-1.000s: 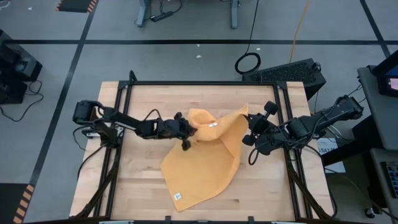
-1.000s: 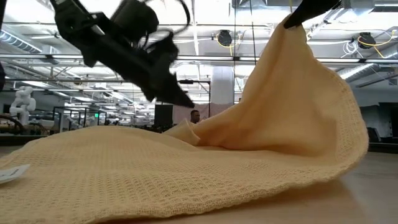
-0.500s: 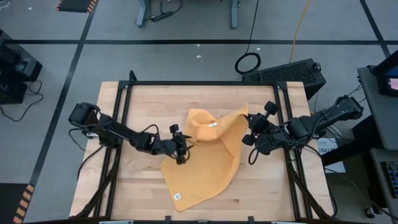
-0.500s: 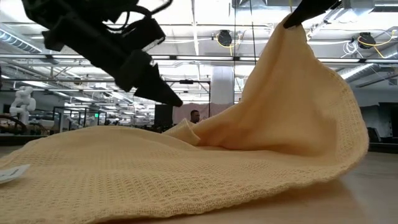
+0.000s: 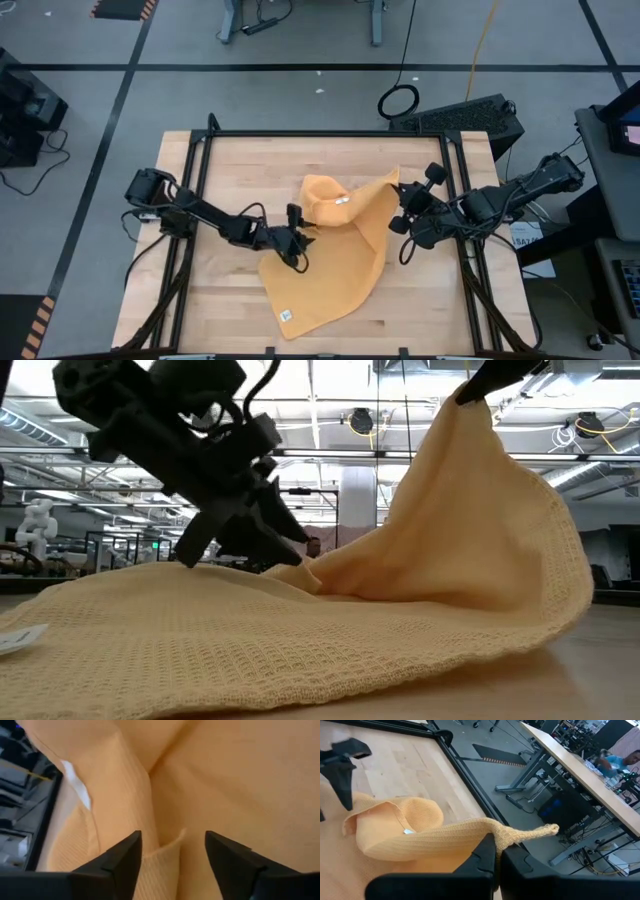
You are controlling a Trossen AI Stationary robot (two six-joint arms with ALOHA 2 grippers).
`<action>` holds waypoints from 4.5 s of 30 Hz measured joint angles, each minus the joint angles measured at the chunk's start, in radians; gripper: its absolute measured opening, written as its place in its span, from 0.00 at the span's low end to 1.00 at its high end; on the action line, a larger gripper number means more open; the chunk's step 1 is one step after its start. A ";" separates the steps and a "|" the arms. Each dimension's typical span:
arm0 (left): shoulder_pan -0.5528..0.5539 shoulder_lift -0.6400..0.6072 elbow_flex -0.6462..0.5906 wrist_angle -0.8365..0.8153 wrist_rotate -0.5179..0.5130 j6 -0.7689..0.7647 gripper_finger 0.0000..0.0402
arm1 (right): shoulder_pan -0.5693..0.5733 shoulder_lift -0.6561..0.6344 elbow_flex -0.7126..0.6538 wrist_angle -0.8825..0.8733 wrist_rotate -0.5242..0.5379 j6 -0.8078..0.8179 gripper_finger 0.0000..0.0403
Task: Roll towel
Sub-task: Fold the yellow towel in
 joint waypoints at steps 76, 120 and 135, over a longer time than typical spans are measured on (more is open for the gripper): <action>0.176 -0.660 0.050 -0.412 0.305 -0.140 0.00 | -0.171 -0.151 -0.136 0.122 -0.136 -0.018 0.00; 0.168 -0.158 0.059 -0.255 -0.287 -0.977 0.71 | -0.171 -0.151 -0.197 0.213 -0.129 0.019 0.00; 0.212 -0.041 0.058 -0.251 -0.310 -1.085 0.95 | -0.171 -0.151 -0.197 0.220 -0.129 0.003 0.00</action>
